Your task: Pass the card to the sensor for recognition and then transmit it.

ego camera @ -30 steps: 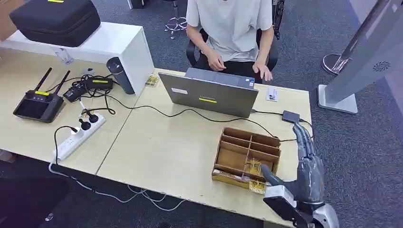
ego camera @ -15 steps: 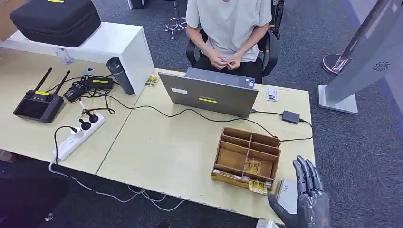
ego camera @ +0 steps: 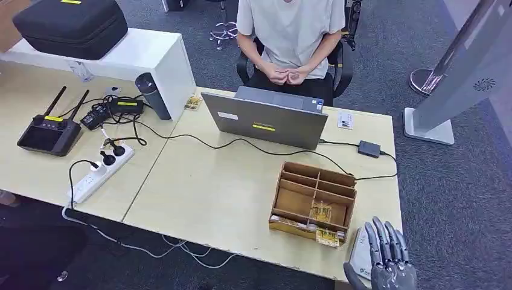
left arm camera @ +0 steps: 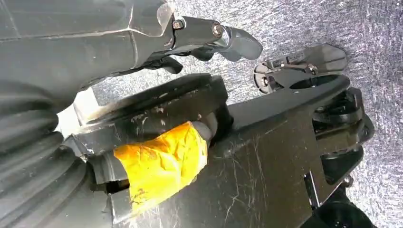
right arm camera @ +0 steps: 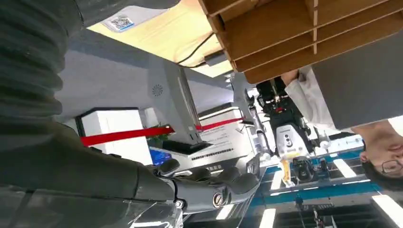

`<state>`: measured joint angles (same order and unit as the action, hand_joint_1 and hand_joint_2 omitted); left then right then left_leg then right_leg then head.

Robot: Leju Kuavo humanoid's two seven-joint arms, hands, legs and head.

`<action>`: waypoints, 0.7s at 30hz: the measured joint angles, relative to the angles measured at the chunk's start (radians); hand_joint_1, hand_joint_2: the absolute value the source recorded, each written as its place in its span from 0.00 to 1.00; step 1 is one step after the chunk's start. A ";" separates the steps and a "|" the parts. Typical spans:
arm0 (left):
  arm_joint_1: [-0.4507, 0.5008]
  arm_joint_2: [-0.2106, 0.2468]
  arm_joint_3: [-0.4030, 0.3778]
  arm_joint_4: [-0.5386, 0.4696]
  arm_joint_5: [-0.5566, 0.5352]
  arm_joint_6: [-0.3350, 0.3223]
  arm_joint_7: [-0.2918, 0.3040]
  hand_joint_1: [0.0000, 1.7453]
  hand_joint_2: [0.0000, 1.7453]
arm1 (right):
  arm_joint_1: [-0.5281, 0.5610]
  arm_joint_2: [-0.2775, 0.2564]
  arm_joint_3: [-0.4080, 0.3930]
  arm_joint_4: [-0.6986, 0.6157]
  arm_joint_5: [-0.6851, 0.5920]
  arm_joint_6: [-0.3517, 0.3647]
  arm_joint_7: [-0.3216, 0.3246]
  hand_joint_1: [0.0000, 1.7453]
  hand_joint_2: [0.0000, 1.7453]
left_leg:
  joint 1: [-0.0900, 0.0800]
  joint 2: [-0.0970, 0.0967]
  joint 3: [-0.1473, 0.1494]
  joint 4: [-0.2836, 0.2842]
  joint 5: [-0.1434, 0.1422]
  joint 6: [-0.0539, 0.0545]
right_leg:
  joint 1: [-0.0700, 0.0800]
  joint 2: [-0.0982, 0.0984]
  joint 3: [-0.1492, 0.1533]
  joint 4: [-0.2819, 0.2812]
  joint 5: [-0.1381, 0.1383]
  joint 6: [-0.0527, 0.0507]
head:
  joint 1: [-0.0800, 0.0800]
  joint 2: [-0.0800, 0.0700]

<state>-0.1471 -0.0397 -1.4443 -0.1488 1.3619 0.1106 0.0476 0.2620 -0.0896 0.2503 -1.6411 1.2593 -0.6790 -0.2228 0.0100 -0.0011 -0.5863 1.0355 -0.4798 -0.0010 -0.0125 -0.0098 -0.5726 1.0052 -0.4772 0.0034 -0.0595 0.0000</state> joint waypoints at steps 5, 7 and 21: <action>0.000 0.004 0.000 0.000 0.000 0.000 0.002 0.00 1.00 | 0.018 0.003 -0.007 0.012 0.007 0.000 -0.032 0.00 1.00 | 0.000 0.000 0.000 0.000 0.000 0.000 | 0.000 0.000 0.000 0.000 0.000 0.000 | 0.000 0.000; 0.000 0.004 0.000 0.000 0.000 0.000 0.002 0.00 1.00 | 0.022 0.013 -0.011 0.021 0.021 0.000 -0.056 0.00 1.00 | 0.000 0.000 0.000 0.000 0.000 0.000 | 0.000 0.000 0.000 0.000 0.000 0.000 | 0.000 0.000; -0.001 0.004 0.000 0.000 -0.006 -0.002 0.003 0.00 1.00 | -0.027 0.116 -0.013 0.126 0.134 0.000 -0.111 0.00 1.00 | 0.000 0.001 0.001 0.000 0.000 0.000 | 0.000 0.001 0.000 0.000 0.000 0.000 | 0.000 0.000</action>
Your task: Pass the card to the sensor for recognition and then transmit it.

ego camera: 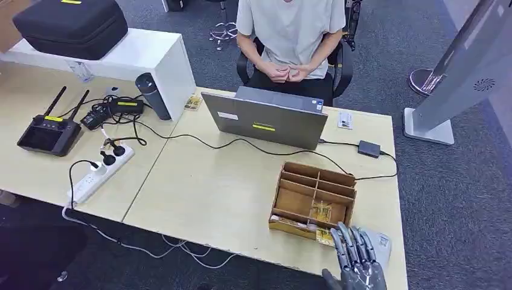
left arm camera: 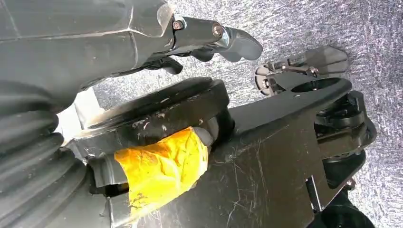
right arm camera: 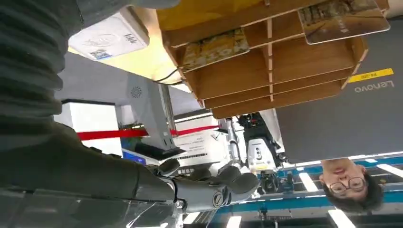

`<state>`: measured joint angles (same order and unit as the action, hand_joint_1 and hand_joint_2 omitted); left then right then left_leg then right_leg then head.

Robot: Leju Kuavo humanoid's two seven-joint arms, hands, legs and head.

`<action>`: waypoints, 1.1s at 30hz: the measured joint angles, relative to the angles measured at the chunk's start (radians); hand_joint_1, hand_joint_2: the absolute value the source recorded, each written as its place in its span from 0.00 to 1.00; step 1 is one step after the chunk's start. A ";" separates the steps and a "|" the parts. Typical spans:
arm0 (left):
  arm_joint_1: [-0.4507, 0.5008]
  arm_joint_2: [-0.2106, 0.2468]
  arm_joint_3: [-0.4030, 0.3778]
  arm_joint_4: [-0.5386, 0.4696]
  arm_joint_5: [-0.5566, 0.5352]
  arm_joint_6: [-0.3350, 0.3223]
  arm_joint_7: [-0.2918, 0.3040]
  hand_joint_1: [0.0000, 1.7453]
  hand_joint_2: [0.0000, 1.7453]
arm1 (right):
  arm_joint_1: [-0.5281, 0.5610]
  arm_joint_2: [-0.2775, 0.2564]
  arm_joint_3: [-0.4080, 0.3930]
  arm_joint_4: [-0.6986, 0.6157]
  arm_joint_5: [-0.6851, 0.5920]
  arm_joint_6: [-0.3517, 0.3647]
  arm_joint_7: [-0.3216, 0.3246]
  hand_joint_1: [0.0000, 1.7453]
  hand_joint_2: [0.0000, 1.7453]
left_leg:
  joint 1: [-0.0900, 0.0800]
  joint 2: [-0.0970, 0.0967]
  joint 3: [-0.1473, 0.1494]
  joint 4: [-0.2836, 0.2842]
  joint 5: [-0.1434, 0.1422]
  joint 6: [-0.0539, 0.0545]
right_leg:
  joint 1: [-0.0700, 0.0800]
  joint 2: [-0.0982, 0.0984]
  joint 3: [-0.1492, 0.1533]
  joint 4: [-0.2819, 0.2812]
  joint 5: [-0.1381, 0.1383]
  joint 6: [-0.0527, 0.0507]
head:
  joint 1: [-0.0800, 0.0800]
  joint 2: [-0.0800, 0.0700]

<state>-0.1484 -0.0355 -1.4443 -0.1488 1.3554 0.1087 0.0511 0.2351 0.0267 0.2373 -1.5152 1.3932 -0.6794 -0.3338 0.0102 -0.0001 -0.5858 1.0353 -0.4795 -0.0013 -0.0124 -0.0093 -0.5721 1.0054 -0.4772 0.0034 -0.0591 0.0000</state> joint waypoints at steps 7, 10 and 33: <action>-0.002 0.000 0.000 0.000 -0.003 0.000 0.004 0.00 1.00 | -0.040 0.025 0.000 0.040 0.021 0.000 0.010 0.00 1.00 | 0.000 0.000 0.000 0.000 0.000 0.000 | 0.000 0.000 0.000 0.000 0.000 0.000 | 0.000 0.000; -0.004 0.000 0.000 0.000 -0.007 0.000 0.010 0.00 1.00 | -0.057 0.032 0.000 0.055 0.046 0.000 0.021 0.00 1.00 | 0.000 0.000 0.000 0.000 0.000 0.000 | 0.000 0.000 0.000 0.000 0.000 0.000 | 0.000 0.000; -0.016 -0.001 0.000 0.000 -0.015 -0.004 0.024 0.00 1.00 | -0.188 0.035 0.055 0.184 0.147 0.000 0.220 0.00 1.00 | 0.000 0.000 0.001 0.000 0.000 0.000 | 0.000 0.000 0.000 0.000 0.000 0.000 | 0.000 0.000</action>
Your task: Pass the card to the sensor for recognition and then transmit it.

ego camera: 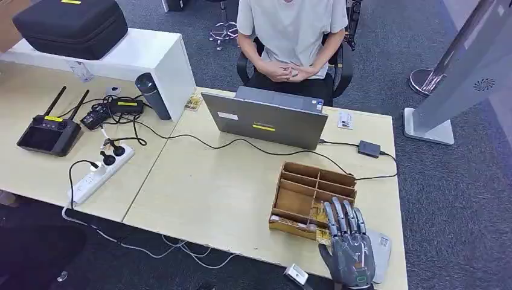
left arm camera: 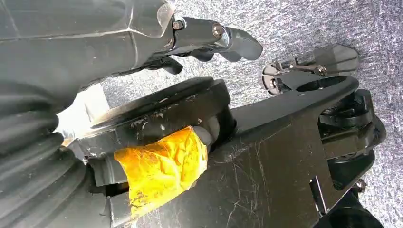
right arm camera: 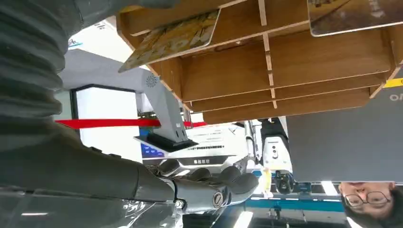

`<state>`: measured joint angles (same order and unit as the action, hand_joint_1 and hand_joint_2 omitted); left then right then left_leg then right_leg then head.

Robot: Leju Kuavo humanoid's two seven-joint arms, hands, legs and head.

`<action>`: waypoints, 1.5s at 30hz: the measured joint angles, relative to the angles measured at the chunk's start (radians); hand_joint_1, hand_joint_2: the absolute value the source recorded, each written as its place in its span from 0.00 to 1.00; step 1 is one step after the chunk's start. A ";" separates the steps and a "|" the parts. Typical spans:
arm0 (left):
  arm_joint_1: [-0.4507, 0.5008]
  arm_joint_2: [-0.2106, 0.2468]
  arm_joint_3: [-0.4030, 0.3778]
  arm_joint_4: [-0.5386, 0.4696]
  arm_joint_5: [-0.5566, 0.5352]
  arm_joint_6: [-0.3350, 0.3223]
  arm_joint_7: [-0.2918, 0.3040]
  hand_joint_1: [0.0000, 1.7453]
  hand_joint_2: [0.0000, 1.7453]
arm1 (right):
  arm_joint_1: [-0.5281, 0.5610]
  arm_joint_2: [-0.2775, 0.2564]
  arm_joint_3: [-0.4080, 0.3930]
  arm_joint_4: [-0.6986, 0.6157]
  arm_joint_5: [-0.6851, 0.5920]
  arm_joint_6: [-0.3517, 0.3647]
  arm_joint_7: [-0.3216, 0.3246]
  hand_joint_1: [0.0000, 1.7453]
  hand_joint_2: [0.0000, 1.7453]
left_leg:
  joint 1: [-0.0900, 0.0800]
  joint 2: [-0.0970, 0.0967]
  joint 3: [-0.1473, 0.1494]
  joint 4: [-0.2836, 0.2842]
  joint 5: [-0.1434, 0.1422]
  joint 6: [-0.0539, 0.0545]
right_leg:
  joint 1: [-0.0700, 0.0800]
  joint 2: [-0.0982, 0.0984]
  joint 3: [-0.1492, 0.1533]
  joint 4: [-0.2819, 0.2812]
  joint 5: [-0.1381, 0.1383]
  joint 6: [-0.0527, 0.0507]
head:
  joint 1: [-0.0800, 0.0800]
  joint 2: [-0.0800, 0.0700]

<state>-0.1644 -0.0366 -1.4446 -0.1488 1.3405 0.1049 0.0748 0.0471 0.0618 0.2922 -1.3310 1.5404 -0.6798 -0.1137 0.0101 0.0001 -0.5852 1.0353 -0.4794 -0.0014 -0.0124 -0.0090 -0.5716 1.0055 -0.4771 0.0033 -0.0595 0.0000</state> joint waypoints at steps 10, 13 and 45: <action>0.000 0.000 0.000 0.000 0.001 0.002 0.007 0.00 1.00 | 0.002 -0.001 0.013 0.005 -0.003 -0.001 0.018 0.00 1.00 | 0.000 0.000 0.000 0.000 0.000 0.000 | 0.000 0.000 0.000 0.000 0.000 0.000 | 0.000 0.000; 0.000 0.000 0.000 0.000 0.003 0.003 0.007 0.00 1.00 | 0.006 -0.002 0.014 0.005 -0.006 -0.001 0.029 0.00 1.00 | 0.000 0.000 0.000 0.000 0.000 0.000 | 0.000 0.000 0.000 0.000 0.000 0.000 | 0.000 0.000; 0.000 0.000 0.000 0.000 0.012 0.003 0.009 0.00 1.00 | 0.020 -0.009 0.019 0.077 -0.066 -0.001 -0.027 1.00 1.00 | 0.000 0.000 0.000 0.000 0.000 0.000 | 0.000 0.000 0.000 0.000 0.000 0.000 | 0.000 0.000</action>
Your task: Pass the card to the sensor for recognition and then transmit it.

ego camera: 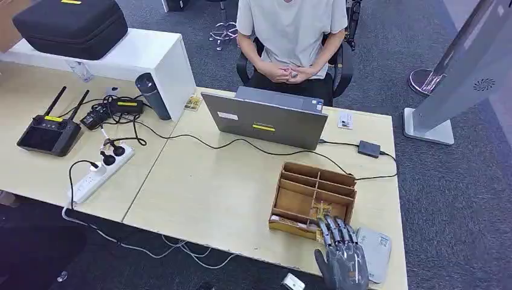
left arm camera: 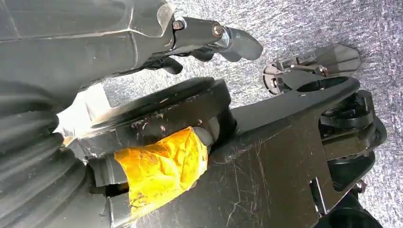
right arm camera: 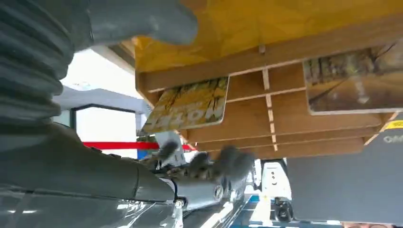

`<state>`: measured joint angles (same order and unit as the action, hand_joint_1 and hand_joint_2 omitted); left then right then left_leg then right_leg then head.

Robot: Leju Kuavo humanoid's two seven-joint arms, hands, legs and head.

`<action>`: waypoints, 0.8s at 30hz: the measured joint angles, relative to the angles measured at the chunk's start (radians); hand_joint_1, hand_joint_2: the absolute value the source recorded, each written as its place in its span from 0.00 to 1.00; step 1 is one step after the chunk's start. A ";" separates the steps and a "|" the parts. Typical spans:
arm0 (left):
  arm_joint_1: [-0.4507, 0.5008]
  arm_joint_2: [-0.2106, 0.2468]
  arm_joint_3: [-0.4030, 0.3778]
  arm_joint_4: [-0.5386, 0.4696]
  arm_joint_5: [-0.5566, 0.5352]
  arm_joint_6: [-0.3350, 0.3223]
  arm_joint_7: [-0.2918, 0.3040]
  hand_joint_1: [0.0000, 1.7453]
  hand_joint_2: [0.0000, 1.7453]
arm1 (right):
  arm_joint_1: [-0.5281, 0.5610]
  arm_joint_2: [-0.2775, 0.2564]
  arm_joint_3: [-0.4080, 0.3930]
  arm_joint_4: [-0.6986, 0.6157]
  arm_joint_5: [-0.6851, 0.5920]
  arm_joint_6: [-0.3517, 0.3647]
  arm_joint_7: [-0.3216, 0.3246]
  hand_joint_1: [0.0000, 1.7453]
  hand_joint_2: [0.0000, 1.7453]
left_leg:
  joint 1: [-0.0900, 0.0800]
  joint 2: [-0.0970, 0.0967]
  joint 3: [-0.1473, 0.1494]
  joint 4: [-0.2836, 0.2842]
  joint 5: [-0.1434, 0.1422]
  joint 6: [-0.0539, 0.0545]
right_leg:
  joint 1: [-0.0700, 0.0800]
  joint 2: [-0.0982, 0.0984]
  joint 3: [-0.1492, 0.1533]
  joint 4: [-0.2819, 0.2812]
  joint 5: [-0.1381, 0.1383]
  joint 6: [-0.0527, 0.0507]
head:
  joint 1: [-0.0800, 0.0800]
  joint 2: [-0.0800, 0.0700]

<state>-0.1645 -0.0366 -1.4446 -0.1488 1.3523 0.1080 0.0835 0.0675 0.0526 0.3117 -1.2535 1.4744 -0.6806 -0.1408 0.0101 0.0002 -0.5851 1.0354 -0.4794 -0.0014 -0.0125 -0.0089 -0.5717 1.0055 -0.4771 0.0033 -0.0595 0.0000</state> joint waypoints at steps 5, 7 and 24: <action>0.000 0.000 0.000 0.000 0.005 0.000 0.000 0.00 1.00 | 0.002 0.001 -0.013 0.016 -0.010 -0.001 -0.026 1.00 1.00 | 0.000 0.000 0.000 0.000 0.000 0.000 | 0.000 0.000 0.000 0.000 0.000 0.000 | 0.000 0.000; 0.000 0.000 0.000 0.000 0.006 0.001 -0.002 0.00 1.00 | 0.002 0.003 -0.020 0.018 -0.011 -0.010 -0.034 1.00 1.00 | 0.000 0.000 0.000 0.000 0.000 0.000 | 0.000 0.000 0.000 0.000 0.000 0.000 | 0.000 0.000; 0.001 -0.002 0.000 0.000 0.013 0.043 -0.031 0.00 1.00 | 0.008 0.032 -0.082 0.019 -0.021 -0.021 -0.087 1.00 1.00 | 0.000 0.000 0.001 0.000 0.000 0.000 | 0.000 0.000 0.001 0.000 0.000 0.000 | 0.000 0.000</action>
<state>-0.1638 -0.0385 -1.4446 -0.1488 1.3649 0.1510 0.0527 0.0753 0.0851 0.2297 -1.2348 1.4538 -0.7019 -0.2273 0.0101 0.0003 -0.5845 1.0354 -0.4794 -0.0014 -0.0125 -0.0089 -0.5711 1.0054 -0.4771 0.0033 -0.0595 0.0000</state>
